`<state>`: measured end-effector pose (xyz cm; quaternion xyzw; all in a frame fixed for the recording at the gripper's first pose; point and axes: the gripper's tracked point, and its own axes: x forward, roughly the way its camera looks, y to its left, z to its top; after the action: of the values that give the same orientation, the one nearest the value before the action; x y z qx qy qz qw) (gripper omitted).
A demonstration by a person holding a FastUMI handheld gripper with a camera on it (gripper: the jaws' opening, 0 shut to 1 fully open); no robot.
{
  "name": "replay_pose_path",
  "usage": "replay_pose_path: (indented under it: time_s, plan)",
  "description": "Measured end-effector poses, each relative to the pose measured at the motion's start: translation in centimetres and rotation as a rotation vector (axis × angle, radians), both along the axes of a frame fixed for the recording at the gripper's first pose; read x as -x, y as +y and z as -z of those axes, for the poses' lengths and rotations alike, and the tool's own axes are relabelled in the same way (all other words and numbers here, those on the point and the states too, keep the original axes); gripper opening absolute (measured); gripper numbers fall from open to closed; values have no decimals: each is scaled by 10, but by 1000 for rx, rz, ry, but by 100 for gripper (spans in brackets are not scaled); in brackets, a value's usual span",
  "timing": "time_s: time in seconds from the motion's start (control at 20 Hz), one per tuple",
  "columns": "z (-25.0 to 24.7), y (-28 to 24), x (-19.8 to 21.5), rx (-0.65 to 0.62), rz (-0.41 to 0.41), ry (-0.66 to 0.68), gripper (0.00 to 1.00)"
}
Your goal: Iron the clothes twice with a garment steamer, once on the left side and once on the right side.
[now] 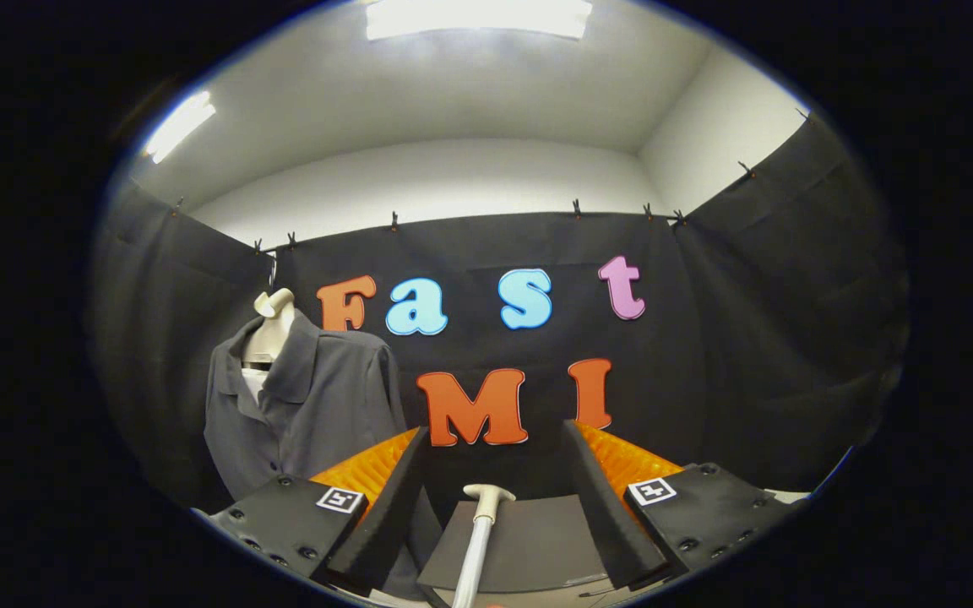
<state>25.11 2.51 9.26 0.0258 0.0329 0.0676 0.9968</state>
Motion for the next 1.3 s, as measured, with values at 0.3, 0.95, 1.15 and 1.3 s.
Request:
replay_pose_path:
  time_s: [0.3, 0.95, 1.15, 1.3]
  plan:
    - [118, 9, -129, 122, 0, 356, 98]
    - [320, 45, -234, 167, -134, 798, 83]
    - [338, 53, -226, 126, -164, 841, 71]
    - [339, 46, -222, 170, -148, 841, 58]
